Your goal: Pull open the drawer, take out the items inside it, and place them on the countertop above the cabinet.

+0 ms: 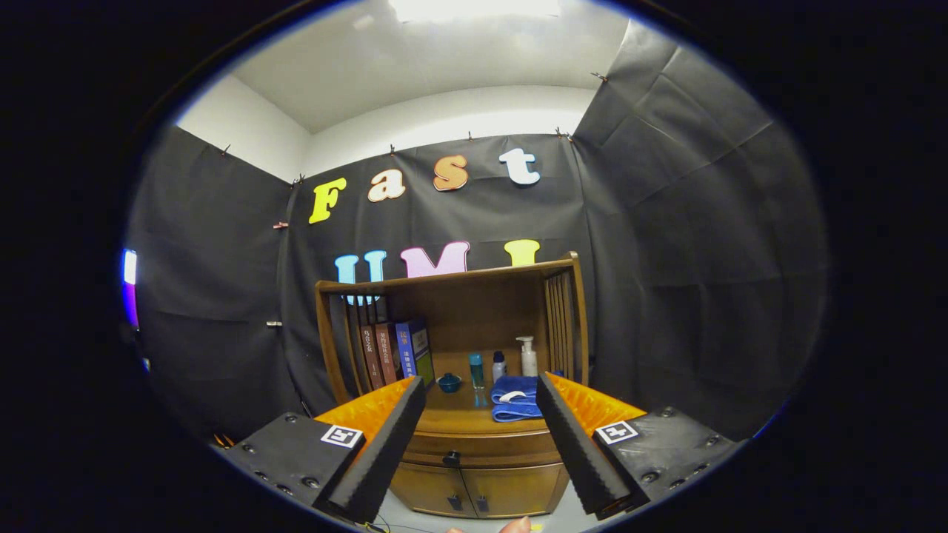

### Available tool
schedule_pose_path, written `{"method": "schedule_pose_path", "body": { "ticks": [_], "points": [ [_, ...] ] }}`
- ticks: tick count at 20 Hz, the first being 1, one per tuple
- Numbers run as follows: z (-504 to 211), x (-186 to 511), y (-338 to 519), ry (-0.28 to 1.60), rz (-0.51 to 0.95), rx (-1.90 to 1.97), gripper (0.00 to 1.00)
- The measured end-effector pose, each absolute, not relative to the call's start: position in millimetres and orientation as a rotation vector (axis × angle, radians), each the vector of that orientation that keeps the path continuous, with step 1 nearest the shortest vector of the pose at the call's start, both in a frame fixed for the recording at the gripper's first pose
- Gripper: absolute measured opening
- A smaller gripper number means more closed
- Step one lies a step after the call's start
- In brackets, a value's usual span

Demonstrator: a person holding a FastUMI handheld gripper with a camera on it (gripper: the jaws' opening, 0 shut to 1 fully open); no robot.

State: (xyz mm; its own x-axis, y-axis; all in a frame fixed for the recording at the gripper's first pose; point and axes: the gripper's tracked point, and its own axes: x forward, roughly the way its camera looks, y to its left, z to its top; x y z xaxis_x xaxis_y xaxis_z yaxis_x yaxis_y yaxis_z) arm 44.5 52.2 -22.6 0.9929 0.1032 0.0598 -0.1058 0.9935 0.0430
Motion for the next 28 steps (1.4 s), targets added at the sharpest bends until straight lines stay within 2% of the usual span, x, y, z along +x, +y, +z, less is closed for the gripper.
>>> {"method": "schedule_pose_path", "body": {
  "ticks": [5,9,14,22,25,27,28],
  "points": [
    [-83.4,89.0,91.5,-0.035,0.133,0.062,0.98],
    [-164.7,123.6,112.9,0.028,0.137,0.082,0.99],
    [-264.7,157.6,117.0,0.099,0.106,0.064,0.99],
    [-363.5,217.6,124.5,0.232,0.049,0.077,0.96],
    [-388.6,237.1,126.8,0.285,0.033,0.071,0.68],
    [-397.2,241.1,127.2,0.315,0.025,0.051,0.55],
    [-408.7,261.9,126.0,0.309,0.016,0.065,0.53]
  ]
}}
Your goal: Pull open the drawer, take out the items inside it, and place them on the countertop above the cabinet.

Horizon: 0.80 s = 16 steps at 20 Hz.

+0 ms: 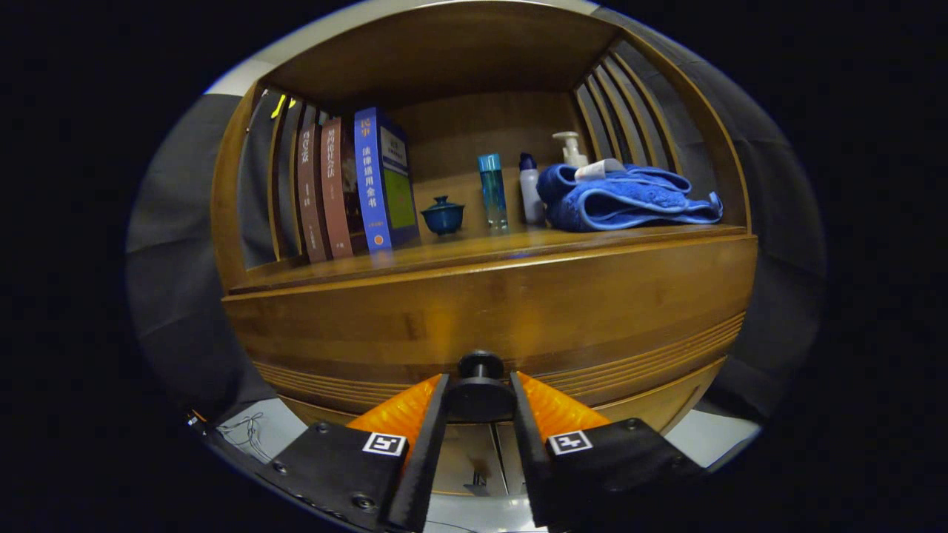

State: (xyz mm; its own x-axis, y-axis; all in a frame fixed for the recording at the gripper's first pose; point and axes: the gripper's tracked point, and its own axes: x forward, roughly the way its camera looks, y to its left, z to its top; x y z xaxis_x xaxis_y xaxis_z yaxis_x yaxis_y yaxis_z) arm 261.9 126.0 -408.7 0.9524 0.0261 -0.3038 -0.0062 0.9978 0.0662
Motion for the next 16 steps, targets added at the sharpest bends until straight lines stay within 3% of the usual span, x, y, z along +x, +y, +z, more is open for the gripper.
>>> {"method": "schedule_pose_path", "body": {
  "ticks": [2,5,16],
  "points": [
    [-396.5,243.4,127.8,0.293,-0.002,0.058,0.5],
    [-395.7,240.8,125.0,0.282,-0.016,0.008,0.35],
    [-385.6,166.9,122.2,0.282,-0.022,0.081,0.35]
  ]
}}
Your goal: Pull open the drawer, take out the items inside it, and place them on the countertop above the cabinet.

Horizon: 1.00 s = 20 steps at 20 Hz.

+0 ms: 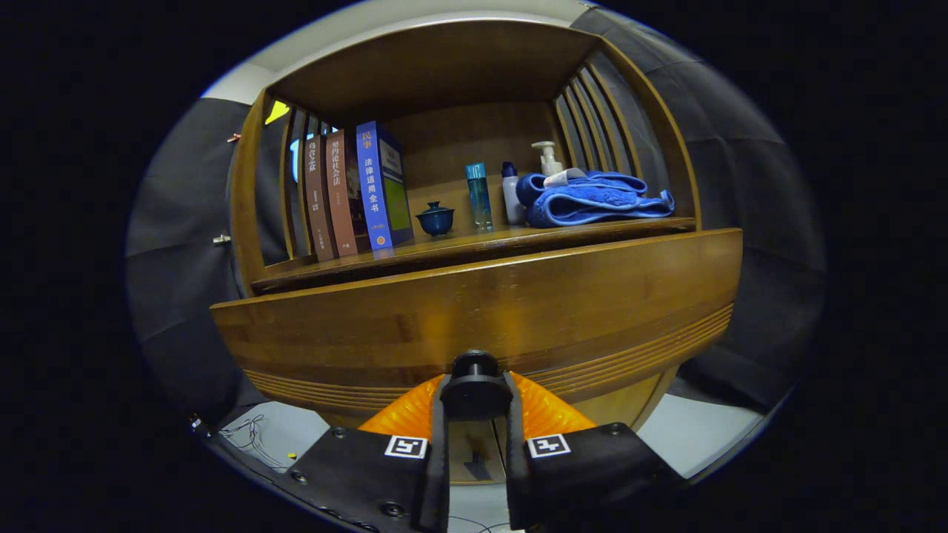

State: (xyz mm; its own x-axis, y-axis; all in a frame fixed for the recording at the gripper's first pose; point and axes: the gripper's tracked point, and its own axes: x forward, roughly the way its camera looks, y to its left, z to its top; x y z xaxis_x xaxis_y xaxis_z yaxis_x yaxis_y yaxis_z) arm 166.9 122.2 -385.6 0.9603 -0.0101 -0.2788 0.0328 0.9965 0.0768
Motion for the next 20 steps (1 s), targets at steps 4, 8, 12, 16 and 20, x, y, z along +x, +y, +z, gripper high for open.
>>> {"method": "schedule_pose_path", "body": {
  "ticks": [4,8,12,16,20],
  "points": [
    [-382.4,136.7,121.8,0.278,-0.014,0.09,0.34],
    [-380.2,118.0,120.9,0.278,-0.01,0.081,0.34],
    [-379.6,104.5,120.4,0.277,-0.001,0.078,0.34],
    [-380.0,92.7,121.0,0.28,0.0,0.07,0.34],
    [-384.7,90.1,119.9,0.279,-0.003,0.048,0.34]
  ]
}}
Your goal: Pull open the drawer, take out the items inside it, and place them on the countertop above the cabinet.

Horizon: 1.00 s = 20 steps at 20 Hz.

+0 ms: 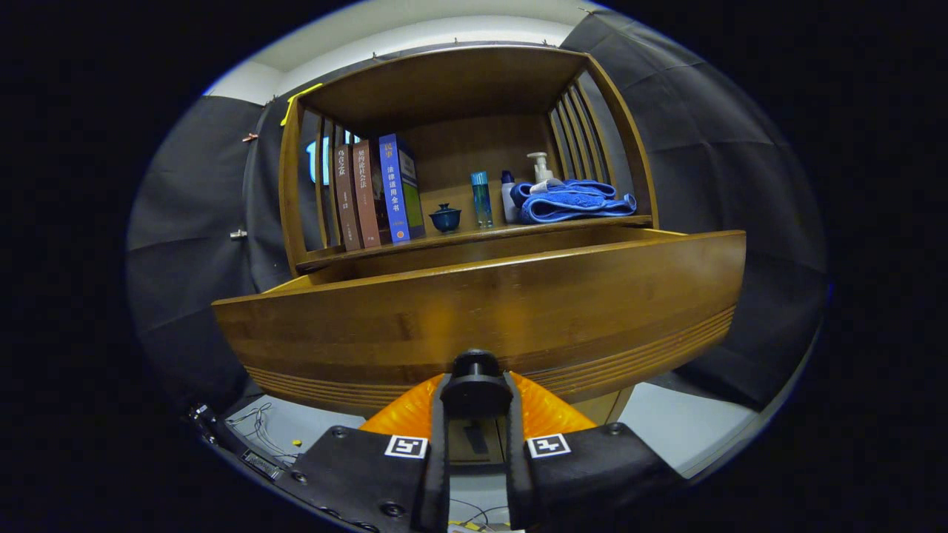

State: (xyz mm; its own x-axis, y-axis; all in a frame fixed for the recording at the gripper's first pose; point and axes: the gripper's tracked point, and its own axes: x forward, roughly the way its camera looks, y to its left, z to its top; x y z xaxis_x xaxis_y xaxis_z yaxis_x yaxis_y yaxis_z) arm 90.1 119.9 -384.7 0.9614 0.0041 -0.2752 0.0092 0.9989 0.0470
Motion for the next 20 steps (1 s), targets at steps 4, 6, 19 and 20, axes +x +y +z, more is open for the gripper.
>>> {"method": "schedule_pose_path", "body": {
  "ticks": [4,6,19,20],
  "points": [
    [-383.8,85.6,120.2,0.28,0.02,0.049,0.45],
    [-373.4,78.6,116.5,0.273,0.03,0.054,0.64],
    [-236.3,134.8,89.5,0.507,0.062,0.179,0.97],
    [-241.1,145.5,92.3,0.569,0.068,0.15,0.97]
  ]
}}
